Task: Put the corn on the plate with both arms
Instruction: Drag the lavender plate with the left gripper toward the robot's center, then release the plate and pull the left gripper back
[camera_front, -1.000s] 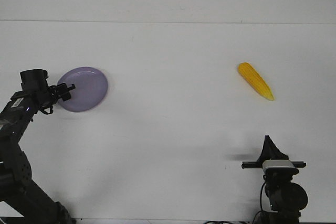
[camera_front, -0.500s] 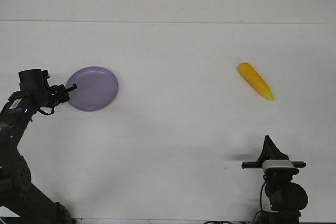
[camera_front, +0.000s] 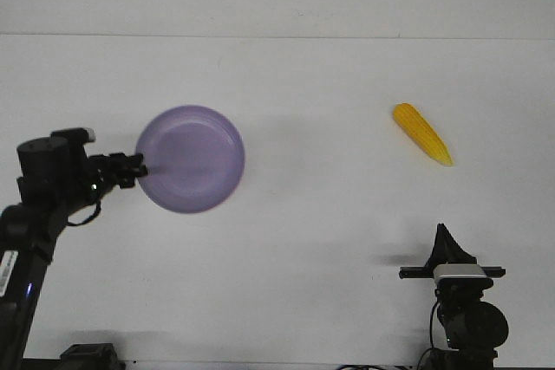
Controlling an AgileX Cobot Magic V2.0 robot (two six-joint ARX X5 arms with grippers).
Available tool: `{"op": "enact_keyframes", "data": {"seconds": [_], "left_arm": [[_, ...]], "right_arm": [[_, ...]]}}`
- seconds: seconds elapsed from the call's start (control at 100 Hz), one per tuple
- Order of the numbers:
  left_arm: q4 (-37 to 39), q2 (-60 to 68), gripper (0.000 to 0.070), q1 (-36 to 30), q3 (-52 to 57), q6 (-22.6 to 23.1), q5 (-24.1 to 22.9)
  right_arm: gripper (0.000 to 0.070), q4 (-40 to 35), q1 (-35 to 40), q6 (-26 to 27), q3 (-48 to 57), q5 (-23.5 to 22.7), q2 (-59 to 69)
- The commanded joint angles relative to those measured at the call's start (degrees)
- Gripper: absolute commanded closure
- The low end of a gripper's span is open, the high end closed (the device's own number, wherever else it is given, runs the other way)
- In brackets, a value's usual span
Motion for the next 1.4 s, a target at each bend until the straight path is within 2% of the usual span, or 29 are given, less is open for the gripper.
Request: {"op": "enact_keyframes", "data": {"seconds": [0.0, 0.11, 0.23, 0.33, 0.49, 0.8, 0.84, 0.87, 0.92, 0.93, 0.96, 1.0, 1.04, 1.23, 1.36, 1.39], "left_arm": [[0.0, -1.2, 0.0695, -3.9, -3.4, -1.9, 1.3], [3.6, -4.2, 0.0694, -12.6, -11.5, -6.6, 1.3], [11.2, -4.2, 0.0694, -20.8, -19.5, -12.5, -1.1], [16.6, -2.3, 0.0694, -26.4, -24.0, -15.3, -3.9], [19.2, 2.3, 0.0694, -32.1, -25.4, -15.1, -10.8], [24.0, 9.3, 0.0690, -34.8, -25.4, -14.0, -13.5], [24.2, 9.9, 0.0652, -34.8, -25.4, -14.0, -13.4], [24.2, 10.1, 0.0584, -34.8, -25.4, -14.0, -13.4], [24.2, 10.3, 0.0431, -34.8, -25.4, -14.0, -13.4], [24.2, 10.3, 0.0371, -34.8, -25.4, -14.0, -13.4], [24.2, 10.3, 0.0264, -34.8, -25.4, -14.0, -13.5], [24.2, 10.1, 0.0185, -34.8, -25.4, -14.0, -13.4], [24.3, 9.8, 0.0166, -34.8, -25.4, -13.7, -13.4], [23.9, 5.8, 0.0166, -34.4, -24.7, -9.9, -15.0], [23.7, -1.4, 0.0166, -33.8, -24.1, -8.5, -14.9], [23.6, -3.8, 0.0167, -33.8, -24.1, -8.2, -14.9]], "right_arm": [[0.0688, 0.6, -0.1, 0.7, -0.2, -0.1, -0.1], [0.0688, 0.6, -0.1, 0.7, -0.2, -0.1, -0.1], [0.0688, 0.6, -0.1, 0.7, -0.2, -0.1, -0.1], [0.0688, 0.6, -0.1, 0.7, -0.2, -0.1, -0.1], [0.0688, 0.6, -0.1, 0.7, -0.2, -0.1, -0.1], [0.0688, 0.6, -0.1, 0.7, -0.2, -0.1, -0.1], [0.0688, 0.6, -0.1, 0.7, -0.2, -0.1, -0.1], [0.0688, 0.6, -0.1, 0.7, -0.2, -0.1, -0.1], [0.0688, 0.6, -0.1, 0.7, -0.2, -0.1, -0.1], [0.0688, 0.6, -0.1, 0.7, -0.2, -0.1, -0.1], [0.0688, 0.6, -0.1, 0.8, -0.2, -0.1, -0.1], [0.0688, 0.6, -0.1, 0.7, -0.2, -0.1, -0.1], [0.0688, 0.6, -0.1, 0.7, -0.2, -0.1, -0.1], [0.0688, 0.6, -0.1, 0.7, -0.2, -0.1, -0.1], [0.0688, 1.5, -0.1, 0.8, -0.2, -0.2, -0.1], [0.0688, 1.8, -0.1, 2.2, -0.2, -0.6, -0.1]]}}
